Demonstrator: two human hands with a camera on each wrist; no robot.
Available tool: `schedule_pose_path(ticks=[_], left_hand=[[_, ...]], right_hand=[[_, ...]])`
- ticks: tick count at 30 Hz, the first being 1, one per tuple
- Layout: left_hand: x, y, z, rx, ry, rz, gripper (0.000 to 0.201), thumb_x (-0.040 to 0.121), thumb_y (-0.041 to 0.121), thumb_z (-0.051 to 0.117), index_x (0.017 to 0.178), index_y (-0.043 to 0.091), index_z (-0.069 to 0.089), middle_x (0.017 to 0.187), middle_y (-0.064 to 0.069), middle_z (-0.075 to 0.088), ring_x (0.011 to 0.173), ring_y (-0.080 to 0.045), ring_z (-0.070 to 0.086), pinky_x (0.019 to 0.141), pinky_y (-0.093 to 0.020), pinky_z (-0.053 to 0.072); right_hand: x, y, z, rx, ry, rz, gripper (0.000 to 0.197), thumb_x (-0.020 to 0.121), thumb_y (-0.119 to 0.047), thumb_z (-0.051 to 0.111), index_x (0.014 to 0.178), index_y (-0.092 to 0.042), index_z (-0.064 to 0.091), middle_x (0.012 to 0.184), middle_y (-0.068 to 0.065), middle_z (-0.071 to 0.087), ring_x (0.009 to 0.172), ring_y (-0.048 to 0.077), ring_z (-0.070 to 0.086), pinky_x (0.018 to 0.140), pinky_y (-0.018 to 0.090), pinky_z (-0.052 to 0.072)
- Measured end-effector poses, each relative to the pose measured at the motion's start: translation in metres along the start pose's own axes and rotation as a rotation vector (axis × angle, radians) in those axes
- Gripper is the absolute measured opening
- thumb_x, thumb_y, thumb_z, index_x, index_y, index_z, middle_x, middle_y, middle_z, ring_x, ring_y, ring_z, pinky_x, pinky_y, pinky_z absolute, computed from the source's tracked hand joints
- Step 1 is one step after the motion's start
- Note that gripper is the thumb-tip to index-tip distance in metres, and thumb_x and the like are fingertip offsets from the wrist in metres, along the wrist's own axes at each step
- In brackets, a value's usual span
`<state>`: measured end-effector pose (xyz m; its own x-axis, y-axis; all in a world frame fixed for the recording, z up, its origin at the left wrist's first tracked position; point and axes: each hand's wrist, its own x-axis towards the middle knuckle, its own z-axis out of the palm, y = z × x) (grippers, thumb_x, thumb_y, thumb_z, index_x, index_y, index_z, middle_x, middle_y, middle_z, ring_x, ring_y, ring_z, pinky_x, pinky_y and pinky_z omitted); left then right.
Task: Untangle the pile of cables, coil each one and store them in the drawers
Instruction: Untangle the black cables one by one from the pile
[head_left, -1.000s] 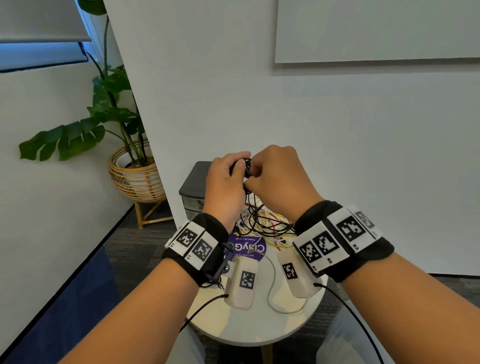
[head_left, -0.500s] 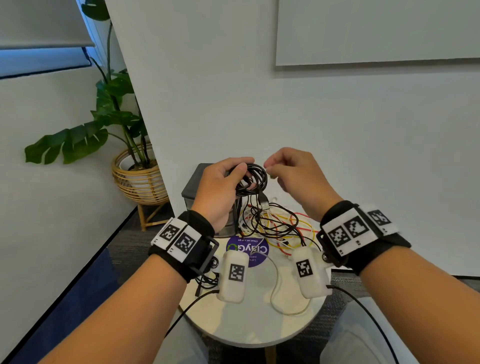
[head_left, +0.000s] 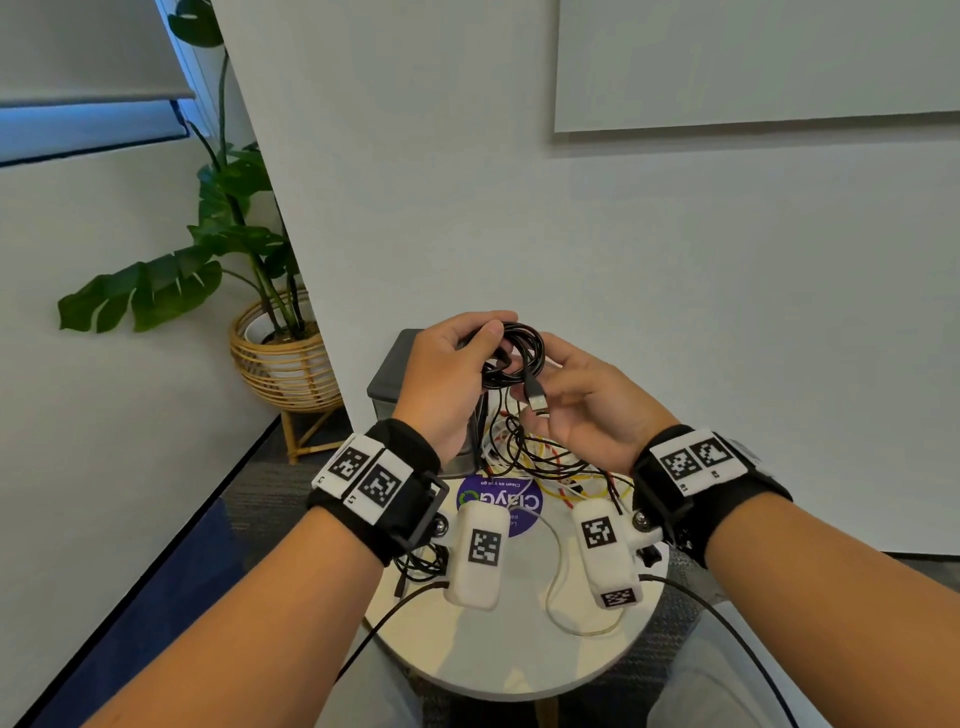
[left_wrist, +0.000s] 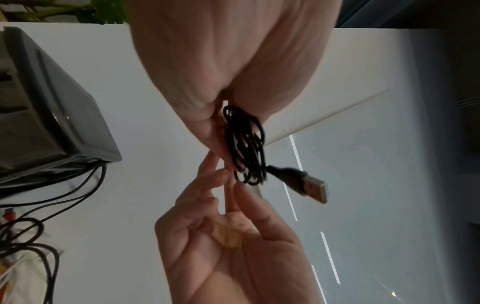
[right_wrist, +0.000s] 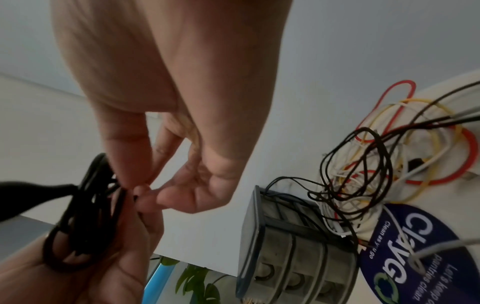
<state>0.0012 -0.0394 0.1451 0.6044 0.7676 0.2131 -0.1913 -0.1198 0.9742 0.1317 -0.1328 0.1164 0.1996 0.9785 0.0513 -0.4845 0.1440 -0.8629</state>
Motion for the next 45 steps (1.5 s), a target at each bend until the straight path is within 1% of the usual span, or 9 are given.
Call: schedule_pose_path(ticks=[5,11,17,21,26,30,34,37,45], left_hand=[[0.001,-0.001,0.004,0.101,0.048,0.054,0.022,0.104,0.012,0.055,0.109,0.010,0.076,0.100,-0.011,0.075,0.082,-0.006,0.071,0.075,-0.021,0.058],[0.007,0.000,0.006,0.184,0.050,0.091,0.020,0.103,0.015,0.057,0.108,0.013,0.076,0.100,-0.003,0.076,0.097,-0.015,0.072,0.086,-0.030,0.060],[0.007,0.005,0.006,0.088,0.056,0.056,0.023,0.106,0.016,0.052,0.111,0.011,0.074,0.107,-0.008,0.075,0.101,-0.022,0.072,0.076,-0.026,0.060],[0.003,0.011,0.005,-0.042,-0.065,-0.021,0.022,0.103,0.017,0.059,0.118,0.008,0.071,0.115,-0.017,0.072,0.093,-0.020,0.073,0.072,-0.030,0.061],[0.005,0.006,0.004,0.006,-0.068,0.001,0.020,0.101,0.011,0.062,0.117,0.008,0.072,0.113,-0.015,0.073,0.101,-0.025,0.072,0.085,-0.042,0.061],[0.009,0.008,0.002,0.073,-0.057,0.062,0.019,0.101,0.010,0.061,0.114,0.008,0.074,0.110,-0.011,0.075,0.108,-0.027,0.070,0.092,-0.043,0.059],[0.013,0.015,-0.006,0.126,-0.027,0.128,0.016,0.100,0.013,0.063,0.111,0.013,0.075,0.105,-0.011,0.074,0.089,-0.030,0.068,0.082,-0.040,0.062],[0.019,0.022,-0.011,0.207,0.028,0.263,0.016,0.099,0.012,0.064,0.111,0.012,0.075,0.093,-0.004,0.068,0.067,-0.007,0.056,0.068,-0.024,0.052],[0.013,0.003,-0.013,0.364,0.034,0.323,0.016,0.102,0.014,0.060,0.113,0.013,0.072,0.091,0.003,0.069,0.067,-0.008,0.068,0.072,-0.024,0.056]], right_hand=[[0.005,0.004,0.003,0.020,0.018,-0.003,0.045,0.097,0.009,0.047,0.136,-0.009,0.057,0.103,0.005,0.068,0.079,0.013,0.060,0.061,0.022,0.048],[0.012,0.006,0.011,0.009,0.143,-0.088,0.021,0.097,-0.008,0.061,0.099,-0.022,0.076,0.092,0.002,0.072,0.077,0.011,0.062,0.058,0.020,0.045],[0.012,0.009,0.010,0.109,0.149,-0.078,0.018,0.100,-0.006,0.051,0.096,-0.015,0.066,0.088,0.006,0.073,0.068,0.014,0.063,0.062,0.021,0.051],[0.006,0.010,0.009,0.276,0.092,-0.063,0.018,0.086,-0.012,0.058,0.088,-0.010,0.075,0.084,0.009,0.072,0.065,0.015,0.063,0.066,0.022,0.053],[0.003,0.006,0.007,0.352,-0.015,-0.051,0.029,0.091,-0.008,0.043,0.099,-0.002,0.070,0.094,0.015,0.069,0.073,0.023,0.067,0.068,0.028,0.055],[0.003,0.006,0.006,0.238,-0.088,-0.079,0.030,0.094,-0.006,0.044,0.103,-0.007,0.073,0.093,0.009,0.071,0.070,0.014,0.063,0.070,0.025,0.049],[0.009,0.016,-0.007,0.152,-0.050,-0.085,0.028,0.101,0.000,0.043,0.099,-0.004,0.070,0.084,0.007,0.065,0.063,0.007,0.053,0.065,0.019,0.050],[0.011,0.026,-0.014,0.126,0.000,-0.067,0.015,0.102,0.000,0.043,0.104,0.000,0.058,0.082,0.007,0.058,0.061,0.007,0.053,0.064,0.019,0.049],[0.003,0.035,-0.016,-0.078,-0.011,0.139,0.014,0.101,-0.007,0.053,0.102,-0.004,0.067,0.089,0.013,0.068,0.072,0.015,0.066,0.066,0.020,0.054]])
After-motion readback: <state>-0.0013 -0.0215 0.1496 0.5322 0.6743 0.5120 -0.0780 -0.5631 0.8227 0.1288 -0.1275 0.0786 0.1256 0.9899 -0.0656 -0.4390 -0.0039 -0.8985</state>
